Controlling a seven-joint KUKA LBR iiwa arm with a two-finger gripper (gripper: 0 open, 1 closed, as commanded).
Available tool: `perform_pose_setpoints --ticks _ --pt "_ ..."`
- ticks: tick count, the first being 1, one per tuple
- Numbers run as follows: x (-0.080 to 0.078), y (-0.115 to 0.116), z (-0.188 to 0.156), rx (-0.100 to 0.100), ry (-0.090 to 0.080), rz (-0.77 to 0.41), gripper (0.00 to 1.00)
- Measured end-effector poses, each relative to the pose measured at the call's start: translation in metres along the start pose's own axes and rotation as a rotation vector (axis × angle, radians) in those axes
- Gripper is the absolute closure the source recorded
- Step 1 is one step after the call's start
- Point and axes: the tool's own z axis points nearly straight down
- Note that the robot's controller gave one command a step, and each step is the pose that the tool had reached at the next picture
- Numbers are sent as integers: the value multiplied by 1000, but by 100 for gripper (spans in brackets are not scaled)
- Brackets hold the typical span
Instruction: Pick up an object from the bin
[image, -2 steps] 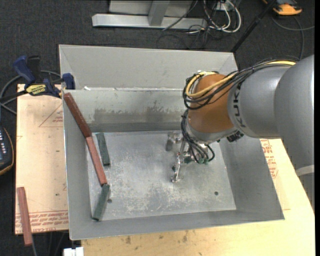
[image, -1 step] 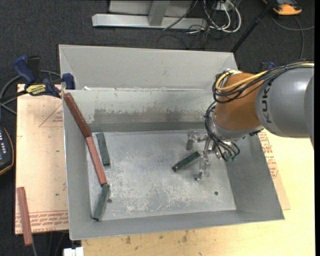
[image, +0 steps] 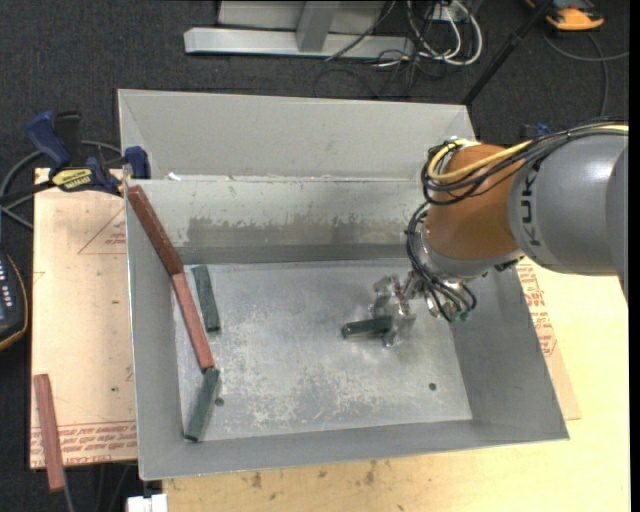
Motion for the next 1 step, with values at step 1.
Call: perform_pose_setpoints --ticks 1 --pt "-5 17 -153 2 -9 -79 100"
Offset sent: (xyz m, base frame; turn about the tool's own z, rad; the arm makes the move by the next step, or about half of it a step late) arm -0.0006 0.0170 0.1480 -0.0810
